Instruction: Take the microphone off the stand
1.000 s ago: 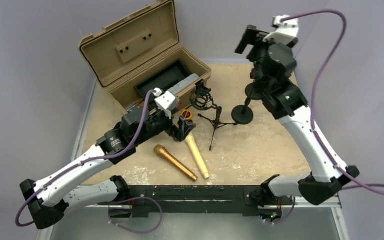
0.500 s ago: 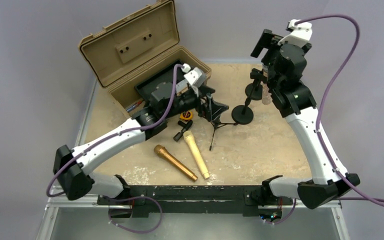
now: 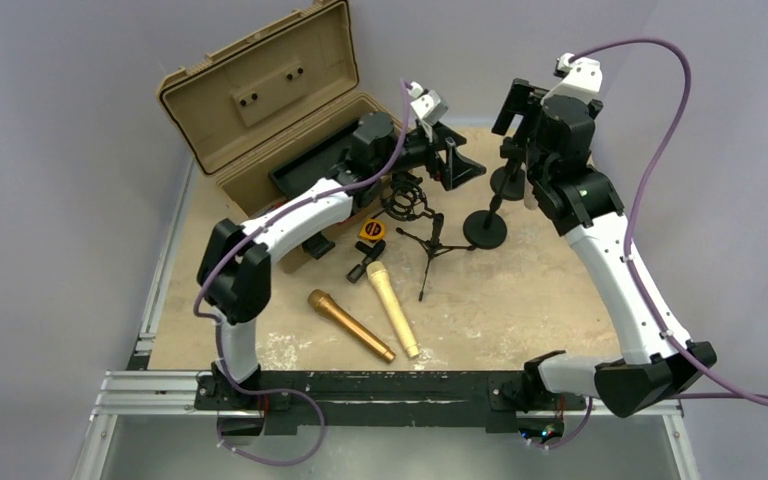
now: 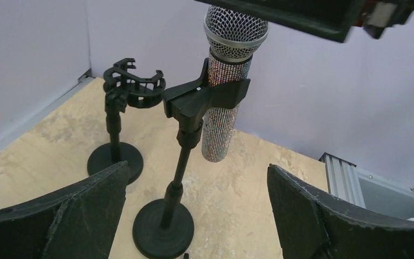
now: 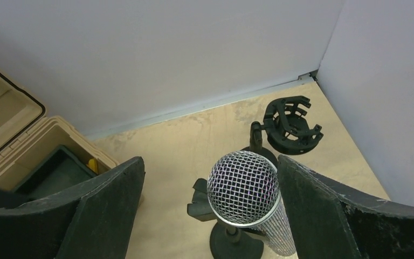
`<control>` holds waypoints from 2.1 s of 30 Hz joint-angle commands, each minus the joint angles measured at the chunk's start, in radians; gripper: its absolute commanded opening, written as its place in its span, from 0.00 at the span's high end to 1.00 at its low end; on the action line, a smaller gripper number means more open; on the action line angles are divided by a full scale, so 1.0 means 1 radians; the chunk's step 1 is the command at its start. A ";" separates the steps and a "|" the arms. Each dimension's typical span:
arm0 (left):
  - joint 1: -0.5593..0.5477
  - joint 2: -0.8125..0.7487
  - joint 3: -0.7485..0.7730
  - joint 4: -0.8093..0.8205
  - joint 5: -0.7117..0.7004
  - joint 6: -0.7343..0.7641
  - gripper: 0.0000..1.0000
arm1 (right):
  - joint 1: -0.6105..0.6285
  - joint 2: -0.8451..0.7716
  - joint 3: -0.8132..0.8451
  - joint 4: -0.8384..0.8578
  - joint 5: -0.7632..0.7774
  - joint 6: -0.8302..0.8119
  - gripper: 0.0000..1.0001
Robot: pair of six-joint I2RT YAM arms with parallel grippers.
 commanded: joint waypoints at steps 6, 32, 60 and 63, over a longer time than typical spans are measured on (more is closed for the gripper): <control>-0.003 0.212 0.267 0.171 0.234 -0.014 0.04 | -0.003 -0.009 -0.055 -0.018 0.043 0.031 0.15; -0.041 0.572 0.741 0.110 0.364 -0.014 0.46 | -0.003 -0.063 -0.115 0.050 0.079 -0.022 0.61; -0.048 0.445 0.559 0.050 0.316 0.024 1.00 | 0.001 -0.164 0.165 0.249 0.148 -0.133 1.00; -0.051 0.432 0.568 -0.004 0.267 0.040 0.96 | 0.001 -0.170 0.197 0.187 0.249 -0.110 1.00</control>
